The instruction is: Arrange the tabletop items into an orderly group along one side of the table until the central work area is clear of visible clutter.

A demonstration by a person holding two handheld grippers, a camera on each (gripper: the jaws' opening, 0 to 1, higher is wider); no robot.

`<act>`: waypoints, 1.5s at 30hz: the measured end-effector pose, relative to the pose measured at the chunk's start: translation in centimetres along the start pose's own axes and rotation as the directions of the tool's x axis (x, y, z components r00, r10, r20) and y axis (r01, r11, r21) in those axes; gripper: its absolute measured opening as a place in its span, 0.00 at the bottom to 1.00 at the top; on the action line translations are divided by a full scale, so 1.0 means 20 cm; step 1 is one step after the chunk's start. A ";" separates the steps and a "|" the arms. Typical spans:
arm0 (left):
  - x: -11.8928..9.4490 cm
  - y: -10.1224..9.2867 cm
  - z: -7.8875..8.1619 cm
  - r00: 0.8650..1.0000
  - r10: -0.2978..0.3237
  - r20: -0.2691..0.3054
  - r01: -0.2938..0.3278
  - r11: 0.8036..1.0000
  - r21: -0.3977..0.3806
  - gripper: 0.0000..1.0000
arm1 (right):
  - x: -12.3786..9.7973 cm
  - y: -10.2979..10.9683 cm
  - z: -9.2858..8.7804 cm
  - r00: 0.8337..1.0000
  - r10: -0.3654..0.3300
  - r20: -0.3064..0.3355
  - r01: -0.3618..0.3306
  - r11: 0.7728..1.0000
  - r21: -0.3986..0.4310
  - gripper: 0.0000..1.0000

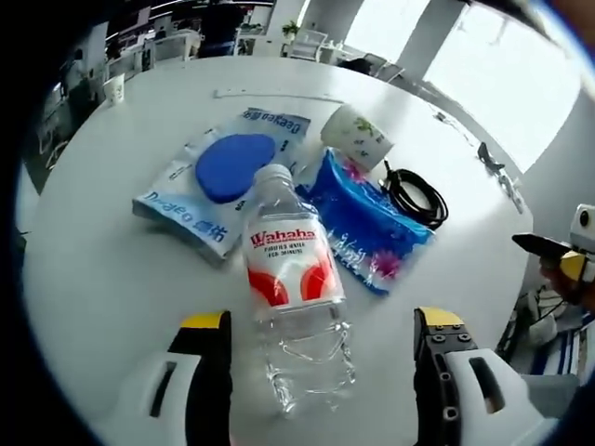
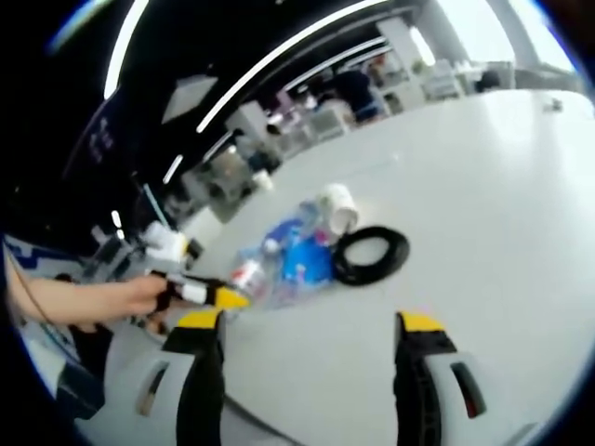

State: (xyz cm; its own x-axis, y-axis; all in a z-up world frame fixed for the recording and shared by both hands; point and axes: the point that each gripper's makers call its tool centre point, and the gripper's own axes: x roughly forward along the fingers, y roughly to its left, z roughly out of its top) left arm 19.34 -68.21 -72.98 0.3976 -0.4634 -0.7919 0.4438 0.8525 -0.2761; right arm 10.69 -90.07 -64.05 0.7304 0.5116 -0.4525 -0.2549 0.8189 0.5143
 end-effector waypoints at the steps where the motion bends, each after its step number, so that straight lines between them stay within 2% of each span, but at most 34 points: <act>1: 0.00 0.00 0.00 1.000 0.004 0.005 -0.004 1.000 -0.006 0.77 | -0.01 -0.01 0.00 1.000 -0.003 0.001 0.003 1.000 0.003 0.71; 4: 0.00 0.01 -0.01 1.000 0.012 -0.002 -0.012 1.000 -0.018 0.75 | -0.02 -0.03 -0.01 1.000 -0.013 0.008 0.012 1.000 0.016 0.72; 7: 0.01 0.03 -0.02 0.999 0.031 -0.012 -0.031 0.999 0.019 0.74 | -0.03 -0.04 -0.02 1.000 -0.019 0.011 0.019 0.999 0.027 0.72; 13: 0.01 0.06 0.00 0.998 0.066 0.000 -0.065 0.998 -0.008 0.71 | -0.02 -0.03 -0.06 1.000 -0.018 0.008 0.018 0.999 0.043 0.72; 17: 0.01 0.07 -0.01 0.995 0.099 -0.001 -0.099 0.995 0.006 0.68 | -0.02 -0.03 -0.10 1.000 -0.017 -0.020 0.017 0.999 0.037 0.72; 21: 0.02 0.08 -0.02 0.991 0.135 -0.006 -0.135 0.990 0.046 0.66 | -0.02 -0.03 -0.13 0.999 -0.017 -0.038 0.018 1.000 0.021 0.72; 23: 0.02 0.11 -0.03 0.985 0.174 -0.012 -0.171 0.979 0.114 0.61 | -0.03 -0.04 -0.12 0.999 -0.017 -0.028 0.018 0.999 0.033 0.72; 26: 0.01 0.10 -0.03 0.986 0.165 0.003 -0.165 0.984 0.060 0.58 | -0.03 -0.05 -0.11 0.999 -0.024 -0.021 0.024 0.999 0.037 0.72; 29: 0.01 0.10 -0.02 0.985 0.171 0.000 -0.171 0.983 0.061 0.54 | -0.04 -0.06 -0.12 0.999 -0.026 -0.021 0.027 0.999 0.043 0.71; 31: 0.01 0.09 -0.03 0.986 0.165 -0.013 -0.164 0.984 0.076 0.45 | -0.04 -0.06 -0.13 0.999 -0.026 -0.027 0.027 0.999 0.042 0.71; 38: 0.01 0.10 -0.02 0.987 0.162 -0.009 -0.161 0.985 0.058 0.43 | -0.02 -0.05 -0.15 0.999 -0.011 -0.049 0.013 0.999 0.036 0.71; 42: 0.01 0.10 -0.02 0.987 0.158 -0.002 -0.158 0.985 0.065 0.42 | 0.01 -0.02 -0.13 0.999 0.002 -0.052 0.000 1.000 0.027 0.71; 45: 0.00 0.08 -0.03 0.990 0.143 0.015 -0.143 0.989 0.039 0.41 | 0.02 -0.01 -0.10 0.999 0.010 -0.049 -0.009 1.000 0.022 0.71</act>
State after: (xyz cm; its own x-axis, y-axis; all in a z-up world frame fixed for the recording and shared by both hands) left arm 19.64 -66.66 -73.78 0.4686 -0.3404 -0.8152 0.4130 0.9001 -0.1384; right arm 9.73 -89.50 -65.89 0.6956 0.5321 -0.4827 -0.2477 0.8083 0.5341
